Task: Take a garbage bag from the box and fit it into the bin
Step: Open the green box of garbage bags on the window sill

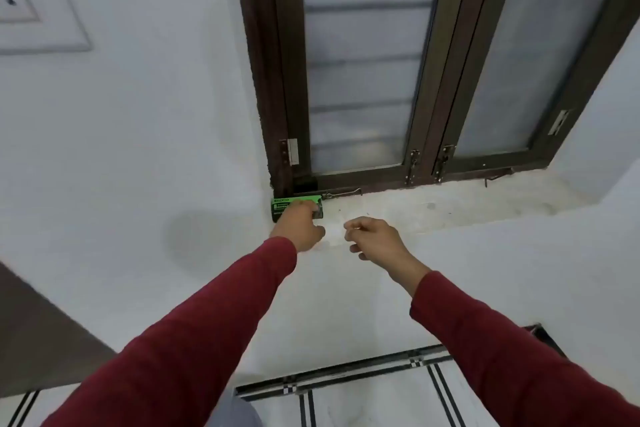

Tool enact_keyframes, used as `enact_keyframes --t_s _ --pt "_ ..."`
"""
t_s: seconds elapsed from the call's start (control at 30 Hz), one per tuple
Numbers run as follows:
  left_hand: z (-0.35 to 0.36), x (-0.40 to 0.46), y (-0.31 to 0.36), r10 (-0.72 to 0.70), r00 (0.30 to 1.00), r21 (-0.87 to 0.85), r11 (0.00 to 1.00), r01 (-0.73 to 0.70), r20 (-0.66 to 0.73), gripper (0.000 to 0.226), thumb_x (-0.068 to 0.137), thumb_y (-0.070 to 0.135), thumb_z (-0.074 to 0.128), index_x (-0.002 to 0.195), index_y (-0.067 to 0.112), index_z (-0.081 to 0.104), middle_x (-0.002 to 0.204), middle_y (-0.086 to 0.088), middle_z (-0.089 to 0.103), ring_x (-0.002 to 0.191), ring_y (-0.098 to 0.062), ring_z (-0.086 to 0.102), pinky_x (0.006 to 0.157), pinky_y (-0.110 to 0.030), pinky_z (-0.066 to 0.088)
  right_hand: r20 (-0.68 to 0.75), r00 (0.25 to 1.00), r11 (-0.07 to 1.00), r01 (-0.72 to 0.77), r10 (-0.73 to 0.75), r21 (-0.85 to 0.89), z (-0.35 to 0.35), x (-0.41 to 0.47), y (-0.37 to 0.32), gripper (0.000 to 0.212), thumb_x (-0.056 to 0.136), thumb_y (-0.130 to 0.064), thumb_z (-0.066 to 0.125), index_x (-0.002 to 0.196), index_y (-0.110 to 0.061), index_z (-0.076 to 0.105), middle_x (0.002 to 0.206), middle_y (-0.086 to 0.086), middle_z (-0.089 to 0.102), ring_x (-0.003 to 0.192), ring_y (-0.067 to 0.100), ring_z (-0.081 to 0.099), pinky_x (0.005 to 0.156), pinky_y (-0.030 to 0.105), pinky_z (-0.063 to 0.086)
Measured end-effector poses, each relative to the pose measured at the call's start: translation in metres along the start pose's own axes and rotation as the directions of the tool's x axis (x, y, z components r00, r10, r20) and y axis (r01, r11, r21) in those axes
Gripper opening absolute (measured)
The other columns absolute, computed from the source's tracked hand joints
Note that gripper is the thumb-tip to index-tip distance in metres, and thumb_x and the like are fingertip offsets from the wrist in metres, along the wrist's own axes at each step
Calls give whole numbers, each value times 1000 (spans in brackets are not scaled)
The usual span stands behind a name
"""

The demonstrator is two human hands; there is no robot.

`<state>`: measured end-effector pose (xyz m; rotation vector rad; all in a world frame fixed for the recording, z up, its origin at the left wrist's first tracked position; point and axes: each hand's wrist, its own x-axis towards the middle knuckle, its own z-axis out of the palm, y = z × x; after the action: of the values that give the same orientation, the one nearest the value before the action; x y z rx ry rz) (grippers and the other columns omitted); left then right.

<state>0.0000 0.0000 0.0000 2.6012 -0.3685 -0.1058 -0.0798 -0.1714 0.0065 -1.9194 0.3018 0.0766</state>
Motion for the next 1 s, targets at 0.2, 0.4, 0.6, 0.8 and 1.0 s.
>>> enact_keyframes --t_s 0.2,0.4,0.6,0.8,1.0 --pt "19 84 -17 -16 999 201 980 9 32 65 92 16 69 152 14 44 152 -12 40 131 -33 49 103 -46 53 -3 988 978 -155 157 140 23 84 1 21 92 -12 62 103 -26 75 106 2 75 74 13 69 76 31 62" --pt "34 124 -31 -111 991 359 930 77 75 65 93 11 69 153 17 42 148 -9 42 133 -32 43 95 -46 56 20 977 962 -211 211 172 36 138 10 28 94 -14 59 115 -25 72 104 3 75 79 14 72 79 33 62" --pt "30 139 -33 40 999 243 969 -33 -25 64 90 38 72 150 29 49 136 2 51 128 -27 37 102 -41 40 132 982 968 -158 133 195 23 176 4 37 94 -28 52 120 -53 62 107 -9 71 94 21 74 90 43 62" --pt "36 144 -16 24 999 -269 963 -33 -36 73 84 31 84 149 18 53 129 6 47 121 -15 52 106 -26 42 167 982 933 -140 88 331 -20 192 7 29 99 -26 56 105 -47 73 118 5 73 84 24 80 75 31 64" --pt "44 146 -3 43 998 -394 917 -62 -56 74 79 21 90 145 10 58 123 7 49 118 -10 54 104 -13 41 219 973 936 -143 74 321 -45 199 7 16 99 -32 61 104 -41 74 117 8 72 82 28 80 77 34 65"
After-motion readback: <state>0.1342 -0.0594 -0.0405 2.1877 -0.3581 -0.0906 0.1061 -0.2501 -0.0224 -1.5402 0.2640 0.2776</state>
